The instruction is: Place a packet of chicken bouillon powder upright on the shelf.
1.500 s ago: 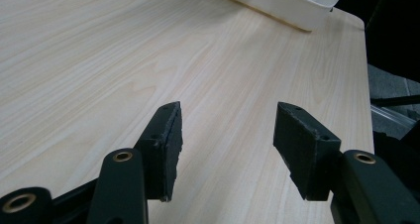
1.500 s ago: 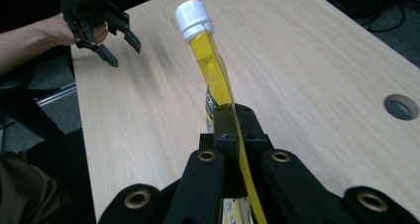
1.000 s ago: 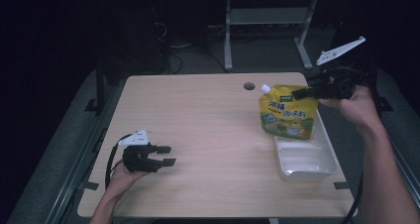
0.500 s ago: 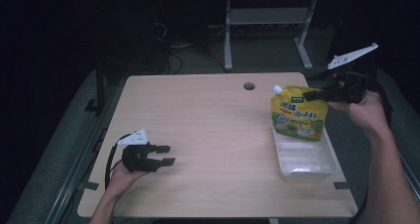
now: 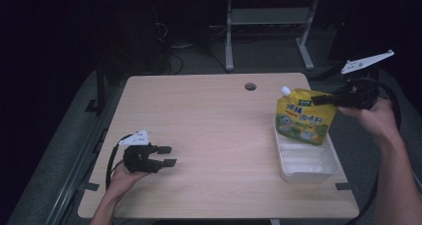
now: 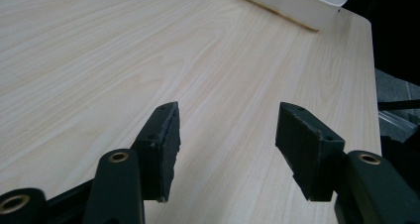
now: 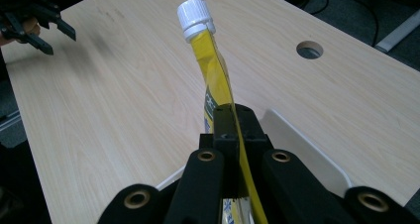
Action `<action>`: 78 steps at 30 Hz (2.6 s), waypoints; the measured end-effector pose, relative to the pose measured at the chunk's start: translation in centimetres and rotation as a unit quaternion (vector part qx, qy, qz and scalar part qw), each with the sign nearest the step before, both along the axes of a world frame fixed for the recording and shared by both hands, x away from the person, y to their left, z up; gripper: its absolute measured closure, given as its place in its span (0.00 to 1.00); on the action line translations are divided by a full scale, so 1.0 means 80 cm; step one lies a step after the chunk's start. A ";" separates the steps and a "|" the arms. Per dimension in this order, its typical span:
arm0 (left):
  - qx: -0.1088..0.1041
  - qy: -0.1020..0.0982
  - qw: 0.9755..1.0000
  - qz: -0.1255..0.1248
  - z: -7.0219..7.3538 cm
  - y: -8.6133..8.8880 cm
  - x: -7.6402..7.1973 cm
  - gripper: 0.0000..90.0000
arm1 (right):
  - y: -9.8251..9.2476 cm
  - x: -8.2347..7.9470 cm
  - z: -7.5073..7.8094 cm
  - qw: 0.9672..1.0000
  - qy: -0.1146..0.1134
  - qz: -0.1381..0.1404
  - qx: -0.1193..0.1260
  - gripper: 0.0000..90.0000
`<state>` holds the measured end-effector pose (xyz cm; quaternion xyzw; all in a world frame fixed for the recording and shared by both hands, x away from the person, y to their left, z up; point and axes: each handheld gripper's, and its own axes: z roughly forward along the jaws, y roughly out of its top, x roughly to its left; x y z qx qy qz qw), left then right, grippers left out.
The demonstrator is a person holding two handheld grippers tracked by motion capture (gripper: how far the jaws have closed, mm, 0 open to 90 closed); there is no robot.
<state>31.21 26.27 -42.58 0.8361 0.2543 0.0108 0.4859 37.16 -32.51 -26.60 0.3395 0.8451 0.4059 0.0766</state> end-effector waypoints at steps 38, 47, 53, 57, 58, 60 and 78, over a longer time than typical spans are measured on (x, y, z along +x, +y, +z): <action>-0.002 0.002 1.000 0.004 -0.001 -0.001 0.002 0.45 | 0.000 -0.005 -0.039 0.995 -0.020 -0.088 -0.033 0.99; -0.007 0.000 1.000 0.006 0.000 0.000 0.001 0.45 | 0.011 -0.006 -0.027 0.996 -0.026 -0.067 -0.057 1.00; -0.008 0.001 1.000 0.006 0.000 0.000 0.002 0.45 | 0.031 -0.004 -0.018 0.995 -0.034 -0.050 -0.083 1.00; -0.009 0.000 1.000 0.006 0.000 -0.001 0.002 0.45 | 0.034 -0.002 -0.020 0.994 -0.034 -0.048 -0.090 1.00; -0.010 0.000 1.000 0.006 0.000 -0.001 0.002 0.45 | 0.035 -0.002 -0.022 0.994 -0.029 -0.048 -0.091 1.00; -0.010 -0.001 1.000 0.006 0.001 0.000 0.002 0.45 | 0.037 0.000 -0.027 0.993 -0.027 -0.046 -0.102 1.00; -0.012 -0.002 1.000 0.010 0.001 0.000 0.003 0.45 | 0.021 -0.006 -0.031 0.995 -0.013 -0.072 -0.074 1.00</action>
